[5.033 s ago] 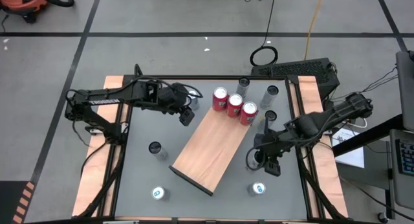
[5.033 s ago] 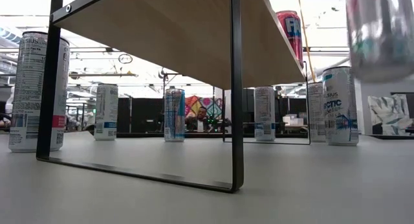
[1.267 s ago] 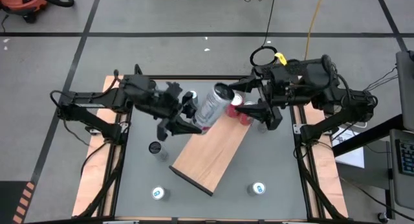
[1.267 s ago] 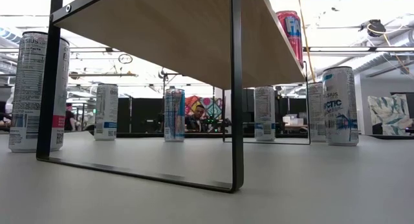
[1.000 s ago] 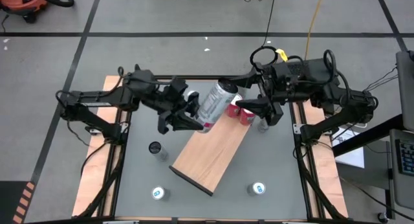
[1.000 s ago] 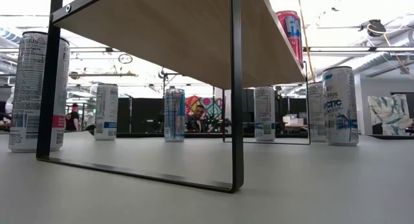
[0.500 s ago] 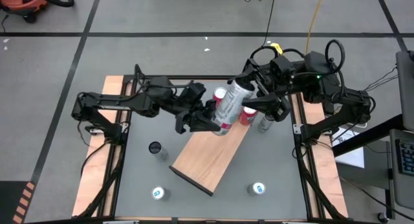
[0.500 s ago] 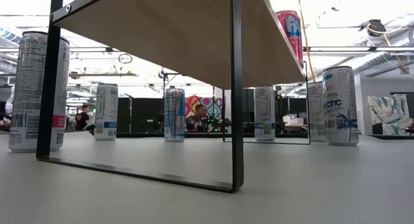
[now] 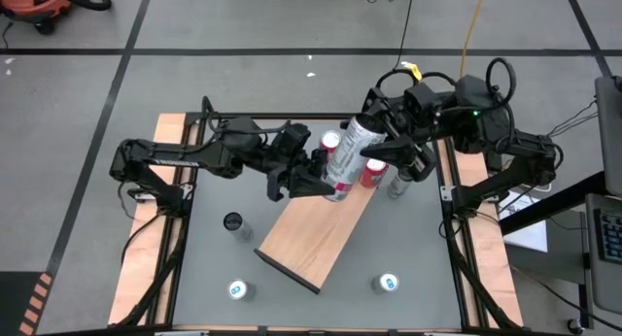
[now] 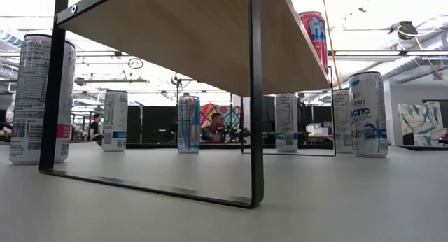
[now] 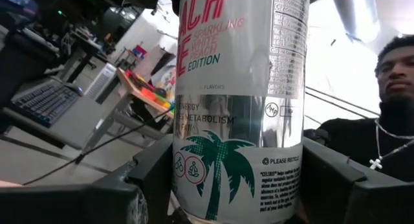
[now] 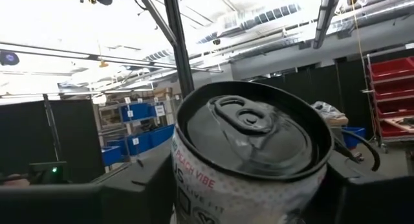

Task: Place canned beverage on shelf
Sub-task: Put the white pink soda can on the shelf

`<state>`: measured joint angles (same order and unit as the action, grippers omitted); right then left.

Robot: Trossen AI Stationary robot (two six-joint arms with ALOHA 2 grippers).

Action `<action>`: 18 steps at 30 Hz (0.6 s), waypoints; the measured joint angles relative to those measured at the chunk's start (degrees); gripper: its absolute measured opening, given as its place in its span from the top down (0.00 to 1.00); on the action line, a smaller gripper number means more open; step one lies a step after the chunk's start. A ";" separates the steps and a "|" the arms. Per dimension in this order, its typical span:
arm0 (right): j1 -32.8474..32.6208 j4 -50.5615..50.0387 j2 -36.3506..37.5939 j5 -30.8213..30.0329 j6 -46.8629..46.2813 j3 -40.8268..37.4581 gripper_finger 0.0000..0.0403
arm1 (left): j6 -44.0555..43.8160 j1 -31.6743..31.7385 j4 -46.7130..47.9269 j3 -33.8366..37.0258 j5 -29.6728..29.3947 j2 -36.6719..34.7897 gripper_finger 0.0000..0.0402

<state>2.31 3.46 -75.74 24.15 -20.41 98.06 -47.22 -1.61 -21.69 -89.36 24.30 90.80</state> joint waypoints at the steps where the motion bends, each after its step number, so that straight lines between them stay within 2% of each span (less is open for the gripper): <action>1: 0.17 -0.04 0.20 0.08 -0.07 0.00 0.48 | 0.00 -0.02 0.02 0.00 -1.19 -0.02 0.36; 5: 0.89 -0.88 0.91 -0.14 0.79 0.01 0.45 | 0.04 -0.07 0.85 -0.11 -6.72 -0.20 0.29; 11: 1.99 -2.66 1.69 -1.56 0.26 -0.09 0.43 | 0.55 0.11 1.98 -0.11 -10.49 -0.11 0.15; 18: 2.19 -4.57 2.92 -7.35 -0.10 -0.09 0.44 | 9.31 0.20 5.38 -0.11 -16.97 -1.93 0.03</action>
<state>4.50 -1.12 -72.81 16.80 -20.51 97.97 -37.91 -1.41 -16.32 -89.47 7.33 88.87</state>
